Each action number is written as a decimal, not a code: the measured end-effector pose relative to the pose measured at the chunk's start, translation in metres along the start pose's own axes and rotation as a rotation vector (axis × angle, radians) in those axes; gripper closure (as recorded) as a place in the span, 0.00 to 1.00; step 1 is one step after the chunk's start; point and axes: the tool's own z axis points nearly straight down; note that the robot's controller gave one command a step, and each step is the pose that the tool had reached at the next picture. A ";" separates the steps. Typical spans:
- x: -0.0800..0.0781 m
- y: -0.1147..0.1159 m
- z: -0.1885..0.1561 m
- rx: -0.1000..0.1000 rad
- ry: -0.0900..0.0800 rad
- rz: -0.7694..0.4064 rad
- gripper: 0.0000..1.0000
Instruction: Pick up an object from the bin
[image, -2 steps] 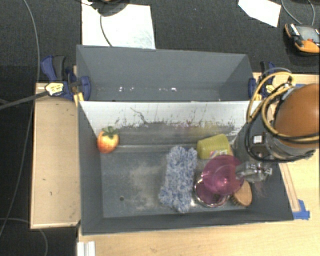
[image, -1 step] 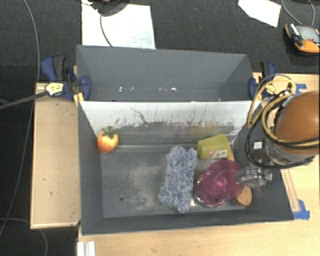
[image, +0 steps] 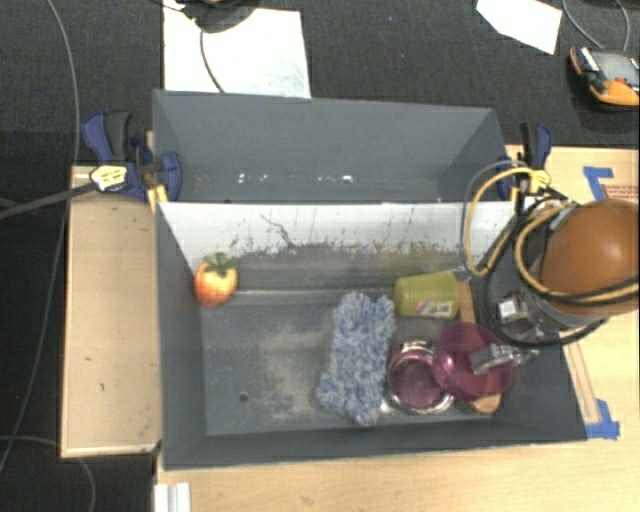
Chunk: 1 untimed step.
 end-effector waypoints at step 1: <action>-0.001 0.022 -0.048 -0.004 0.000 0.370 1.00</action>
Offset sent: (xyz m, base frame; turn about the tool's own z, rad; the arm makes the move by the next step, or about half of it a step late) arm 0.0000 -0.0092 -0.0320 -0.2837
